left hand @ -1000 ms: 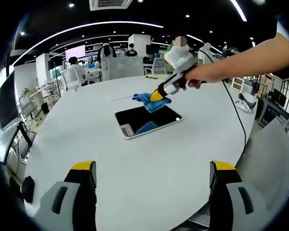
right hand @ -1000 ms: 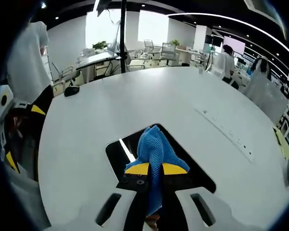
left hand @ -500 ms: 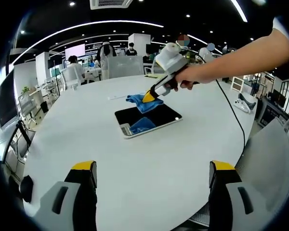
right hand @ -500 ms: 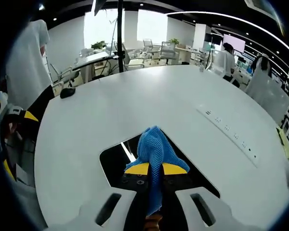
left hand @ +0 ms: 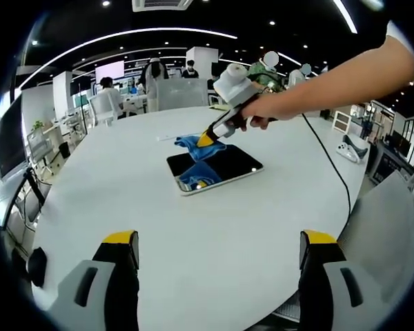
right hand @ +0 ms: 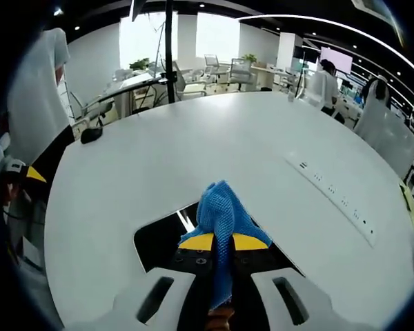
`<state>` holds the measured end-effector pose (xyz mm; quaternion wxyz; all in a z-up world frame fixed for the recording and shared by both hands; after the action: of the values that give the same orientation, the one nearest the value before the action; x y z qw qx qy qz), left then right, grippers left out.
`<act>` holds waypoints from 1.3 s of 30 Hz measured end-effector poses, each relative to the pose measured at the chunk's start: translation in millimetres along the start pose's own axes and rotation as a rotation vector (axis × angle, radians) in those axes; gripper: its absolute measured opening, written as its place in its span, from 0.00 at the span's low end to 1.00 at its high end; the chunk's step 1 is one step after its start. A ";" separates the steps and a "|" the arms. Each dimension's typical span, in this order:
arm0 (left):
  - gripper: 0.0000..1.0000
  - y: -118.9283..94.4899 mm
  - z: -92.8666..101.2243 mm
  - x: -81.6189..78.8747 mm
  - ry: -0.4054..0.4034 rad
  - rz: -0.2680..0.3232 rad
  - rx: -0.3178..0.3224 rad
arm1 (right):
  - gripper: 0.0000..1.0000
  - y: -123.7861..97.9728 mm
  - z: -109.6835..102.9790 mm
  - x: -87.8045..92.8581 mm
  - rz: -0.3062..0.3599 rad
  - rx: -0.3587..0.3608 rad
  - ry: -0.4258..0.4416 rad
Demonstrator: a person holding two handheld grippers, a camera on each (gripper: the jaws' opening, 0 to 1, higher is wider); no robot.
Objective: Wipe the mirror surface with the cleaning cloth until all visible marks leave the cleaned area.
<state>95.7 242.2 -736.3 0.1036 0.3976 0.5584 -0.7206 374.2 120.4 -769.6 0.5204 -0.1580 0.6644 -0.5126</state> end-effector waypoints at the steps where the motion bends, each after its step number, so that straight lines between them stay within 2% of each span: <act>1: 0.98 0.0 -0.4 -0.3 0.000 0.000 0.001 | 0.03 3.1 0.6 -2.3 0.000 0.002 -0.005; 17: 0.98 4.7 0.7 -5.1 -0.006 0.002 0.014 | 0.03 31.5 0.8 -14.5 -0.036 0.002 0.002; 22: 0.98 6.8 1.9 -5.1 -0.008 0.000 0.020 | 0.04 37.1 -2.1 -17.5 -0.029 -0.007 0.024; 32: 0.97 8.2 0.7 -8.8 -0.001 0.000 0.024 | 0.04 57.6 -4.1 -22.1 -0.040 -0.008 0.010; 39: 0.97 7.1 -3.0 -9.7 -0.003 0.002 0.017 | 0.04 58.6 -7.3 -22.6 -0.041 -0.011 0.017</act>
<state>107.7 239.5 -734.9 0.1019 0.3981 0.5515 -0.7259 396.1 165.9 -807.6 0.5030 -0.1702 0.6683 -0.5210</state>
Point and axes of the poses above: the point that each gripper's makers call its tool centre point, and the gripper's own axes: y roughly forward along the fingers, z roughly to its right, x roughly out of its underside, the point moved 5 cm from there along -y, roughly backward along the fingers, and after that the axes turned 13 degrees about -z, right-handed, at the moved point
